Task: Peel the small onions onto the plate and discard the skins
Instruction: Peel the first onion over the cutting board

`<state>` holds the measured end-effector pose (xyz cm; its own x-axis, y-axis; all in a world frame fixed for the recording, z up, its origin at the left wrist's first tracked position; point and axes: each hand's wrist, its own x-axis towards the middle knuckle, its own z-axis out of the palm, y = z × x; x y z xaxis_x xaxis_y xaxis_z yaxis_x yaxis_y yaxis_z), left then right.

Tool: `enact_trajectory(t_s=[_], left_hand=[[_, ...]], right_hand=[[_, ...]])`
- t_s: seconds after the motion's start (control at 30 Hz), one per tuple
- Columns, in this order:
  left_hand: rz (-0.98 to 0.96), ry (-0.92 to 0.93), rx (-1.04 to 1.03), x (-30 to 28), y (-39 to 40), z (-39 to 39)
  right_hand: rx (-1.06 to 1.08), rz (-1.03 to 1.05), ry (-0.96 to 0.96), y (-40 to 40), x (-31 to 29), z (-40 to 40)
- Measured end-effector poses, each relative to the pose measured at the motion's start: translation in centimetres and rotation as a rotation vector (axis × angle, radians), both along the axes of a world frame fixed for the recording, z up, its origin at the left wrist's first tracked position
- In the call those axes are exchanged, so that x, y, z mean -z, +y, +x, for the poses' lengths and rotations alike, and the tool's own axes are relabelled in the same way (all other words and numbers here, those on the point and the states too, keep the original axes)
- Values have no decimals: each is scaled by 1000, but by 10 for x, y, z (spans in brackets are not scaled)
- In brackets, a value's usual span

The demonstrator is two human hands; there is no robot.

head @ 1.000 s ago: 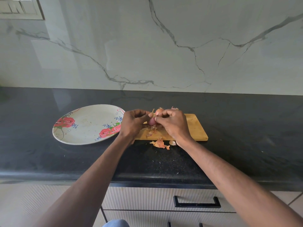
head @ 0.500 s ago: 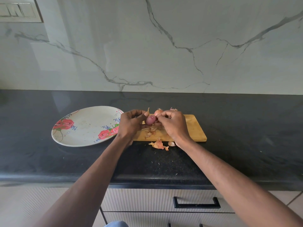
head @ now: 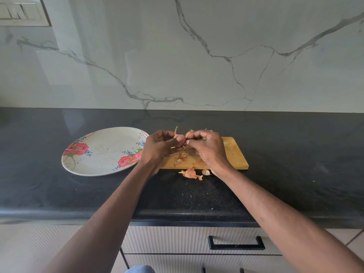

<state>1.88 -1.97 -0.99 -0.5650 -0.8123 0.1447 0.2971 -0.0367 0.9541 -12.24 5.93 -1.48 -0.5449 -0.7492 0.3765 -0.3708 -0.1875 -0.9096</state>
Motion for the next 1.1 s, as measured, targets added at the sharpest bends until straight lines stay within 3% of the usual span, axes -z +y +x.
enact_trajectory(t_s=[0.4, 0.6, 0.83, 1.1], left_hand=[[1, -69, -7, 2, -3, -1], [93, 6, 38, 0, -5, 0], [143, 51, 23, 1, -7, -1], [125, 106, 92, -1, -3, 0]], right_hand=[[-54, -34, -135, 6, -8, 4], [-65, -45, -248, 11, -14, 4], [10, 2, 67, 4, -3, 4], [-13, 12, -73, 8, -8, 8]])
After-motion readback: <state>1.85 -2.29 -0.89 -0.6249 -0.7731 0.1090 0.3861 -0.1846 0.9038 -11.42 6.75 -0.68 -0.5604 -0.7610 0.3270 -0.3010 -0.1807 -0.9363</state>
